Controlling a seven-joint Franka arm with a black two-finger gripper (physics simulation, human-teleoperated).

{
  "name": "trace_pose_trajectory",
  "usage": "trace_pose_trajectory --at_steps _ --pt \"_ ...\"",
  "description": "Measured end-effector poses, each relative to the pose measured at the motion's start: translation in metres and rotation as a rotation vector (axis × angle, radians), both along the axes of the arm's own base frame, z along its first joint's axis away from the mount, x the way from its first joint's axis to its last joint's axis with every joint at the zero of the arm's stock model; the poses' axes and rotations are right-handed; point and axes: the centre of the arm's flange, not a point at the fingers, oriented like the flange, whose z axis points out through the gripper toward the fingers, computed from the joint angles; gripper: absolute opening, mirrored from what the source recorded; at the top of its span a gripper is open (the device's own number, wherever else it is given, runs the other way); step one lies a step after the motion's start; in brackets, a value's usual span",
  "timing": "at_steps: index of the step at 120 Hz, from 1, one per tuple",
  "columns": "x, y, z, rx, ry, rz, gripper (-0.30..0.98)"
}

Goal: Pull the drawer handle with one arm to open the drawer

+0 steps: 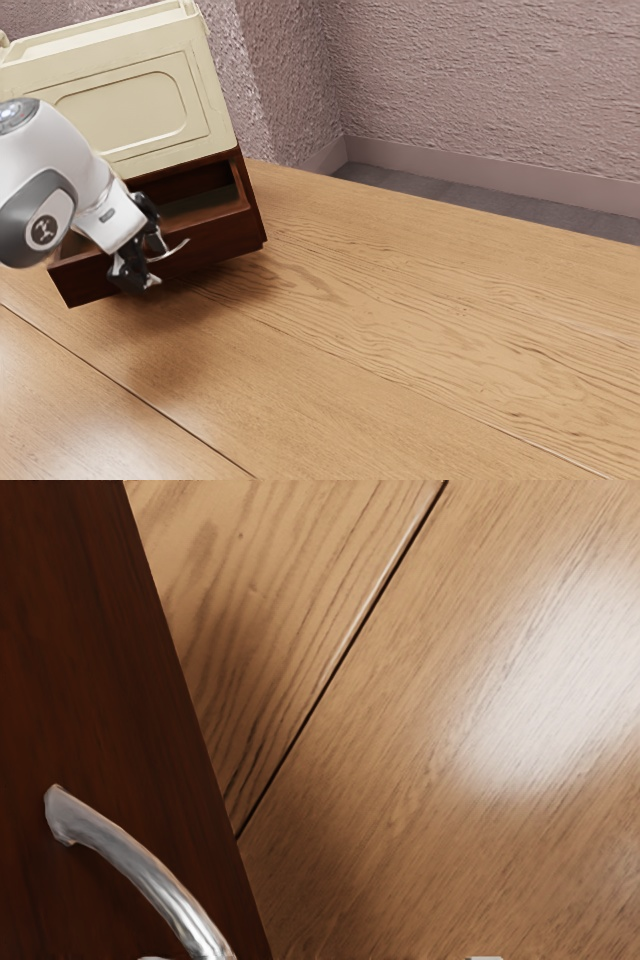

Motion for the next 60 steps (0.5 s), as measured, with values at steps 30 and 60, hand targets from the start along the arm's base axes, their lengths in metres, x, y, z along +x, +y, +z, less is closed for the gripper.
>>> trace_pose_trajectory --at_steps 30,60 --pt "-0.013 0.004 0.033 -0.020 -0.045 0.023 0.59" --pt "-0.036 -0.013 0.093 -0.074 -0.029 0.089 0.66"
